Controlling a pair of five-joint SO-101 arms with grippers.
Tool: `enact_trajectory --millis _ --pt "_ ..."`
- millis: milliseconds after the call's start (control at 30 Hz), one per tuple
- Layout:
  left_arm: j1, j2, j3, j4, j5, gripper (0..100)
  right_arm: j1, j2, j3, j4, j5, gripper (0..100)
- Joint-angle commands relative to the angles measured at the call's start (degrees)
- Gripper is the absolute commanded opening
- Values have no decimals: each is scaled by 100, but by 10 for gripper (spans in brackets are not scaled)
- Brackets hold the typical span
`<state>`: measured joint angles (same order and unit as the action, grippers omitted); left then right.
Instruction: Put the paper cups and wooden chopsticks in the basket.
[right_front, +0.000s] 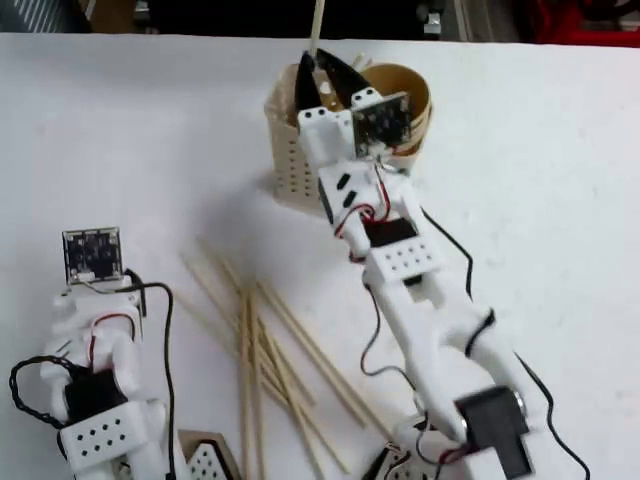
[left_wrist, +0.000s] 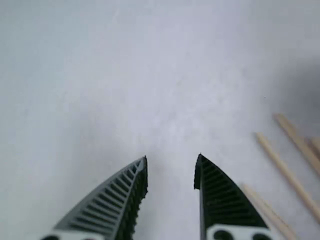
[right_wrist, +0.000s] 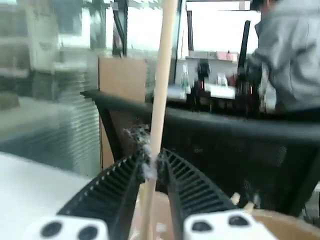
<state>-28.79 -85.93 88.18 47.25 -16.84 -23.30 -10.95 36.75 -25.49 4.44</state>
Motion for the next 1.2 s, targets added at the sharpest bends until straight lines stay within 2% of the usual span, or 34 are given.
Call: enact_trajectory --millis 0,67,133,233,367,500,633,733,833,1000,1167 --pt "-22 -84 -53 -149 -44 169 13 189 -334 -75 0 77" --pt "-22 -84 -53 -149 -44 169 -13 119 -325 110 -9 145" --pt "-22 -84 -53 -149 -44 169 -136 -119 -352 716 -9 170" --pt "-22 -84 -44 -149 -53 169 -374 -752 -334 1903 -9 135" --pt "-22 -84 -44 -149 -53 169 -743 -1736 -325 3829 -53 17" --pt "-22 -84 -53 -149 -35 169 -1042 -2624 -193 6044 -941 34" --pt "40 -84 -70 -149 -53 170 -1033 -3310 167 7442 -1020 18" --pt "470 -84 -79 -149 -62 180 -866 -3600 747 7574 -1020 18" --pt "743 -84 -220 -18 -26 234 -541 -3679 1354 7116 -1020 18" --pt "752 -66 -651 457 -44 246 -119 -3697 1723 6624 -1064 18" --pt "752 -66 -756 475 -53 246 -127 -3670 1723 5710 -1064 18"
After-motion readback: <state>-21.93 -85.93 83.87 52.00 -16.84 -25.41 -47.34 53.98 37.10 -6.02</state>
